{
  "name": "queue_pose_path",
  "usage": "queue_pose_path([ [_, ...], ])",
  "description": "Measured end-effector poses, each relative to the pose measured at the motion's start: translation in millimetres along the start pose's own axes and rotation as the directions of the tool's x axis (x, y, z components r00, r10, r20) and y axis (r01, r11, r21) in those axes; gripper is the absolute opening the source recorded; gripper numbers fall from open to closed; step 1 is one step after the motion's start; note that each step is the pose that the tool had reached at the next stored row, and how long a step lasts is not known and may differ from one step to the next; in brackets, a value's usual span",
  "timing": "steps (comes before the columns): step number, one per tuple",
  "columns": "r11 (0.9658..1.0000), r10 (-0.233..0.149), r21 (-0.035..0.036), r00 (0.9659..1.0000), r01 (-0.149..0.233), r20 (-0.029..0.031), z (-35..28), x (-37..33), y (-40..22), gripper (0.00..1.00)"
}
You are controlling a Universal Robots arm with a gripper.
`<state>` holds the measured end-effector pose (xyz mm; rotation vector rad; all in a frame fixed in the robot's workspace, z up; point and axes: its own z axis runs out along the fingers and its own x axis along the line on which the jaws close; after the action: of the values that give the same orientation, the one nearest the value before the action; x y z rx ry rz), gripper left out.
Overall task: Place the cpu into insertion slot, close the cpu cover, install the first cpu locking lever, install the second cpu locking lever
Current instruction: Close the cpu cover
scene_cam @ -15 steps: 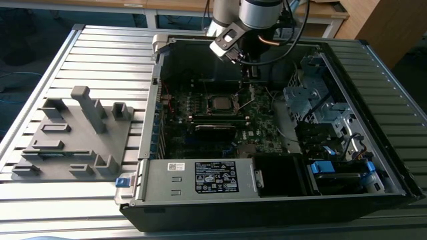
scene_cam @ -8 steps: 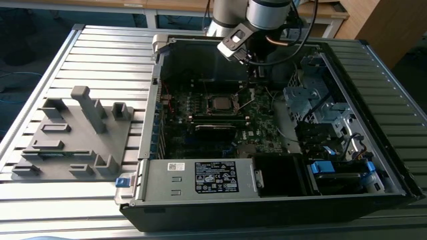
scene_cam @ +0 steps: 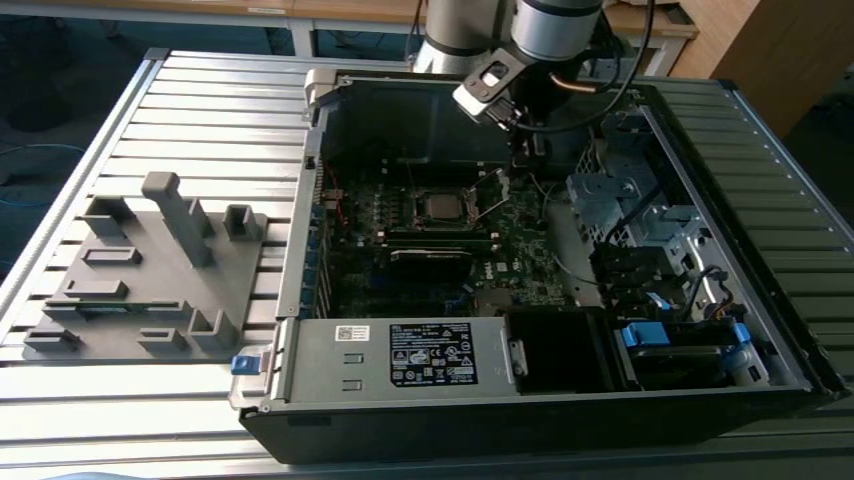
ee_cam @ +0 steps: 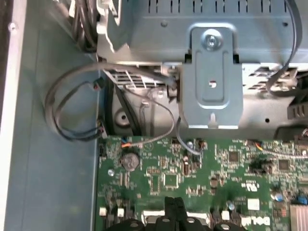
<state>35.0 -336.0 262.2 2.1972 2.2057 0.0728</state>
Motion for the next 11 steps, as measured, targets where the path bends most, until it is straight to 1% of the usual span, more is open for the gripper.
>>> queue_pose_path([
  [6, 1.0, 0.0, 0.0, 1.0, 0.0, -0.0001, 0.9, 0.3, 9.8, 0.1],
  [8, 1.0, 0.0, 0.0, 1.0, 0.0, 0.0002, 2.4, 0.3, 11.2, 0.1],
  [11, 1.0, 0.001, 0.0, 1.0, -0.001, 0.0014, 6.1, 0.3, 11.9, 0.1],
])
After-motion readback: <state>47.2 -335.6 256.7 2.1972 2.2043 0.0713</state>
